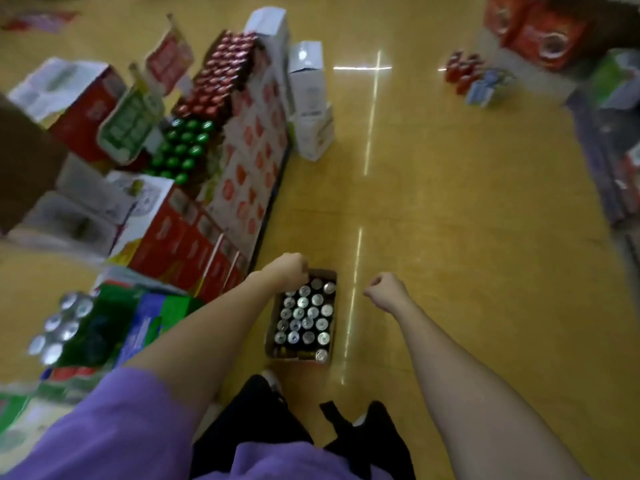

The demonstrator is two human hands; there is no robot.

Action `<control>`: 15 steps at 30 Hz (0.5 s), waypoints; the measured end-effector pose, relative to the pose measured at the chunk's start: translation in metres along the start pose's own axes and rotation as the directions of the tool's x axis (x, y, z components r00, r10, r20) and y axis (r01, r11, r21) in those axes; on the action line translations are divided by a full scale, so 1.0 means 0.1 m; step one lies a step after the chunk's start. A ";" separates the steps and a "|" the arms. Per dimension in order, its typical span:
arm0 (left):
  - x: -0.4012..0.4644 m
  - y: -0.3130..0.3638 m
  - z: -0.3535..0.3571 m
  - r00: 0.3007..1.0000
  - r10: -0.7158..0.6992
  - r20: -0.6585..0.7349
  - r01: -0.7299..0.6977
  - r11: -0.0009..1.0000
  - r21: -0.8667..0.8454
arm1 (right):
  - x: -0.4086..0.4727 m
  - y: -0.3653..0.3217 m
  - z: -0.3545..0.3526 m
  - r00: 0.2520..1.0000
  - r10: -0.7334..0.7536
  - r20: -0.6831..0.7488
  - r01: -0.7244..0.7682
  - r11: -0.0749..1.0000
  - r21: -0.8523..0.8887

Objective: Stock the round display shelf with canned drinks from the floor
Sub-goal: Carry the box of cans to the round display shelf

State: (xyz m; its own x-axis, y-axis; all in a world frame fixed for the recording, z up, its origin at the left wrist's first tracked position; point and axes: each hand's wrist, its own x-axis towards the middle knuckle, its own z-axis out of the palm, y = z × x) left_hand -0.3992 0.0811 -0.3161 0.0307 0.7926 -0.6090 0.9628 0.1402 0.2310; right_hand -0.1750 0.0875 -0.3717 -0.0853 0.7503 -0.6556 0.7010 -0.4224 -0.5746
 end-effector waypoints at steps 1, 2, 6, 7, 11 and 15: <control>-0.03 -0.16 0.01 1.000 -0.021 -0.003 0.021 0.999 -0.028 | 0.02 -0.09 0.13 1.000 -0.006 0.004 0.006 1.000 -0.017; -0.03 -0.32 0.03 0.999 -0.036 -0.011 0.036 0.998 -0.044 | 0.05 -0.16 0.27 1.000 -0.004 0.013 0.005 0.999 -0.031; 0.10 -0.97 0.10 0.995 -0.102 0.010 0.102 0.990 -0.099 | 0.28 -0.40 0.81 0.999 0.035 0.039 -0.034 0.999 -0.027; 0.16 -1.11 0.10 0.994 -0.108 0.014 0.109 0.987 -0.116 | 0.36 -0.46 0.94 0.998 0.054 0.037 -0.054 0.998 -0.019; 0.50 -1.68 0.15 0.993 -0.108 0.046 0.115 0.979 -0.166 | 0.73 -0.61 1.52 0.983 0.184 0.001 -0.183 0.982 0.036; 0.95 -2.14 0.31 0.992 -0.082 0.091 0.099 0.975 -0.198 | 1.07 -0.75 2.04 0.956 0.291 -0.032 -0.287 0.953 0.099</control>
State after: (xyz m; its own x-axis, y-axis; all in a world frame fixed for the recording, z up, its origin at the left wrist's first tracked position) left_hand -0.5940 0.1079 -0.4464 -0.0240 0.7209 -0.6926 0.8890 0.3323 0.3150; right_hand -0.3816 0.0959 -0.4991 0.1454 0.6106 -0.7785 0.6224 -0.6681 -0.4078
